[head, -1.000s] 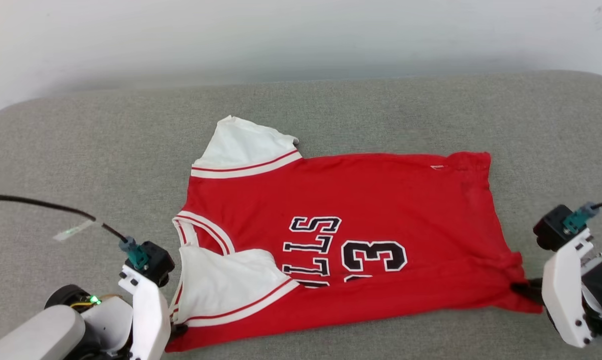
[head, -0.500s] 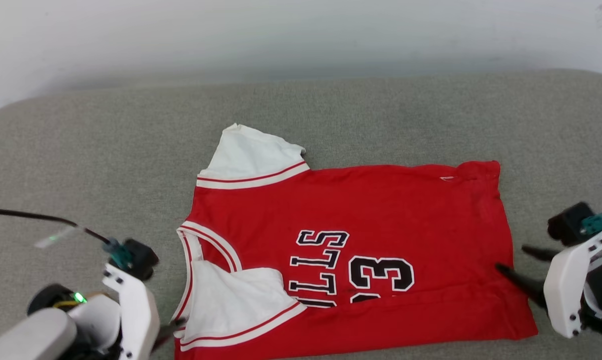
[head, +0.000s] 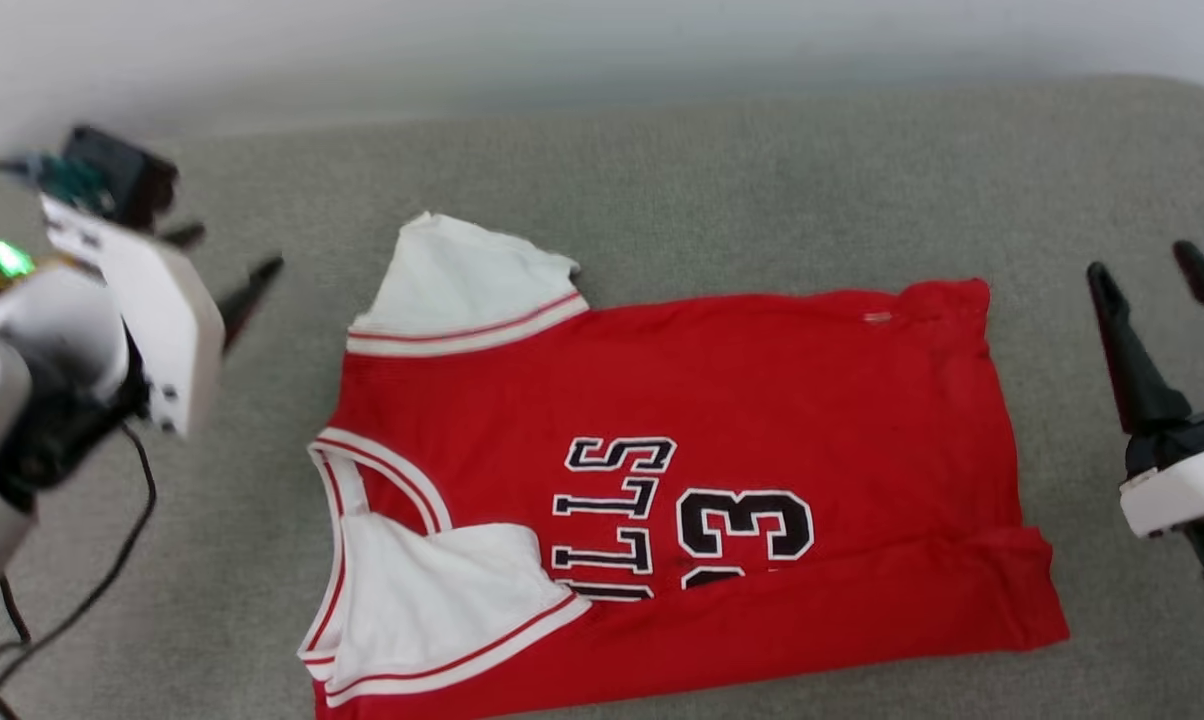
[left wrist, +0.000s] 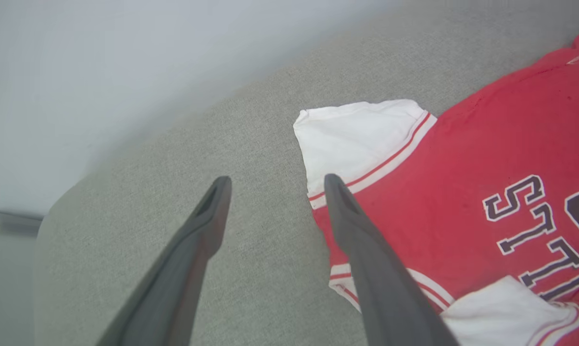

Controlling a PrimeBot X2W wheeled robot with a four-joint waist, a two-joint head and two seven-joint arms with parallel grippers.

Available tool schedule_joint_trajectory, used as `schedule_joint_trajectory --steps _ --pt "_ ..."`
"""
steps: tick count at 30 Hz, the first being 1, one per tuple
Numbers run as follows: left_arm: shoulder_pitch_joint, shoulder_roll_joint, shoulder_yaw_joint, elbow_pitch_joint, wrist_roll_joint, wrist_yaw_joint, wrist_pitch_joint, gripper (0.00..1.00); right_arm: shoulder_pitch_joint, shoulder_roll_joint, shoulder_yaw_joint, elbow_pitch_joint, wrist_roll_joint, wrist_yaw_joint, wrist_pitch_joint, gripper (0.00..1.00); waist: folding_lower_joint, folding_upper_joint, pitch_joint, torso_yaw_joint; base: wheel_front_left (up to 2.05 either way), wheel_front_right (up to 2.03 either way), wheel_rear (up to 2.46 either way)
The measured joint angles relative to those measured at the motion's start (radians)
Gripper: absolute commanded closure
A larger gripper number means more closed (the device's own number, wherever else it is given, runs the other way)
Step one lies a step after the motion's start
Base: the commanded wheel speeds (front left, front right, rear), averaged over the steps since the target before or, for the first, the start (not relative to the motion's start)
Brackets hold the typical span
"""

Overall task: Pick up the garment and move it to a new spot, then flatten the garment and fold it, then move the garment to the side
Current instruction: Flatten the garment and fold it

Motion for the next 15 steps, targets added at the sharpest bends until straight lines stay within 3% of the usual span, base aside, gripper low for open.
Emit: schedule_joint_trajectory --steps 4,8,15 --pt "-0.141 -0.026 0.028 0.058 -0.022 -0.021 0.069 0.00 0.081 0.119 -0.117 -0.154 -0.105 0.000 0.005 0.00 0.0000 0.0000 0.075 -0.016 0.00 0.00 0.00" --pt "-0.266 -0.065 0.034 0.113 -0.075 -0.026 0.208 0.00 0.136 0.202 -0.160 -0.268 -0.173 0.000 0.042 0.00 0.0001 0.0000 0.158 -0.035 0.00 0.00 0.00" --pt "-0.446 -0.097 0.007 0.187 -0.125 -0.029 0.460 0.00 0.128 0.232 -0.149 -0.346 -0.218 0.000 0.077 0.00 0.0002 0.0000 0.293 -0.075 0.00 0.00 0.00"
